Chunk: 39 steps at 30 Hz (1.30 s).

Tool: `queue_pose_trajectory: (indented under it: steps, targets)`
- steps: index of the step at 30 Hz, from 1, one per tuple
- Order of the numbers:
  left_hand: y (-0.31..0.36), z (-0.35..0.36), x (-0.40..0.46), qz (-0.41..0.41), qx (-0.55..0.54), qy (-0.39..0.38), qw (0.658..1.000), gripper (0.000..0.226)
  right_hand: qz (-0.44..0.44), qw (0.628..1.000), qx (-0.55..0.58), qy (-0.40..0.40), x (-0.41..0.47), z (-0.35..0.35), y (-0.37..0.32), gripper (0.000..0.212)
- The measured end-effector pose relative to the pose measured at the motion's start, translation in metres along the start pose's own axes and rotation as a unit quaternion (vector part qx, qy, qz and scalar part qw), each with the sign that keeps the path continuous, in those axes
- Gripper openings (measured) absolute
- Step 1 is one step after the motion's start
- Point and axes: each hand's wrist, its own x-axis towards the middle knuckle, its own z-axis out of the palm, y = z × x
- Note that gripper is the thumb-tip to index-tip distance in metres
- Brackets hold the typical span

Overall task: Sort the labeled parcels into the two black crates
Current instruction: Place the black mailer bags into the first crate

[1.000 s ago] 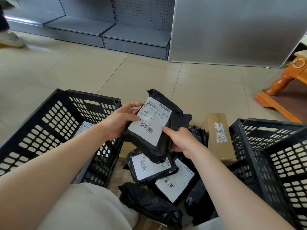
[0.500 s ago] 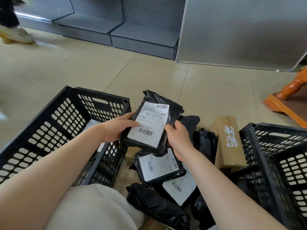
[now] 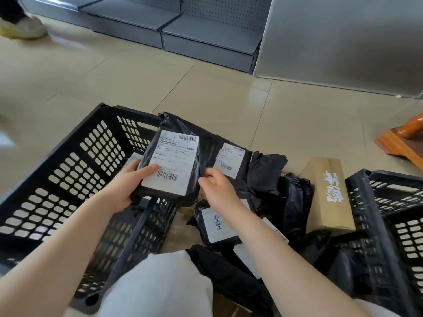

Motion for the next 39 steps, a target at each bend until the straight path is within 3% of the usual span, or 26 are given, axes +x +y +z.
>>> queue_pose_trajectory:
  steps: [5, 9, 15, 22, 27, 30, 36, 39]
  targets:
    - [-0.006, -0.049, -0.005, 0.004, -0.072, 0.053, 0.996, 0.032, -0.061, 0.982, -0.137, -0.113, -0.001, 0.039, 0.008, 0.056]
    - [-0.011, -0.086, -0.004, -0.010, -0.107, 0.087, 0.990, 0.038, -0.128, 0.949, -0.242, -0.156, 0.009, 0.060, 0.009, 0.060]
    - [-0.027, -0.119, -0.003, -0.027, -0.073, 0.110, 0.991, 0.027, -0.174, 0.879, -0.395, -0.204, 0.030, 0.062, 0.010, 0.063]
    - [-0.062, -0.147, 0.004, -0.116, 0.048, 0.139, 0.982, 0.051, -0.145, 0.841, -0.439, -0.280, 0.034, 0.049, -0.001, 0.070]
    - [-0.092, -0.153, 0.007, -0.198, 0.110, 0.121, 0.967, 0.060, -0.120, 0.814, -0.480, -0.305, 0.037, 0.047, -0.005, 0.077]
    - [-0.107, -0.151, 0.009, -0.240, 0.112, 0.101, 0.959, 0.077, -0.108, 0.806, -0.488, -0.317, 0.039, 0.047, -0.005, 0.081]
    - [-0.117, -0.151, 0.012, -0.280, 0.169, 0.028, 0.945, 0.083, -0.112, 0.809, -0.483, -0.315, 0.038, 0.050, -0.002, 0.083]
    - [-0.120, -0.149, 0.010, -0.305, 0.188, 0.008, 0.934, 0.076, -0.117, 0.811, -0.483, -0.309, 0.039, 0.049, 0.000, 0.083]
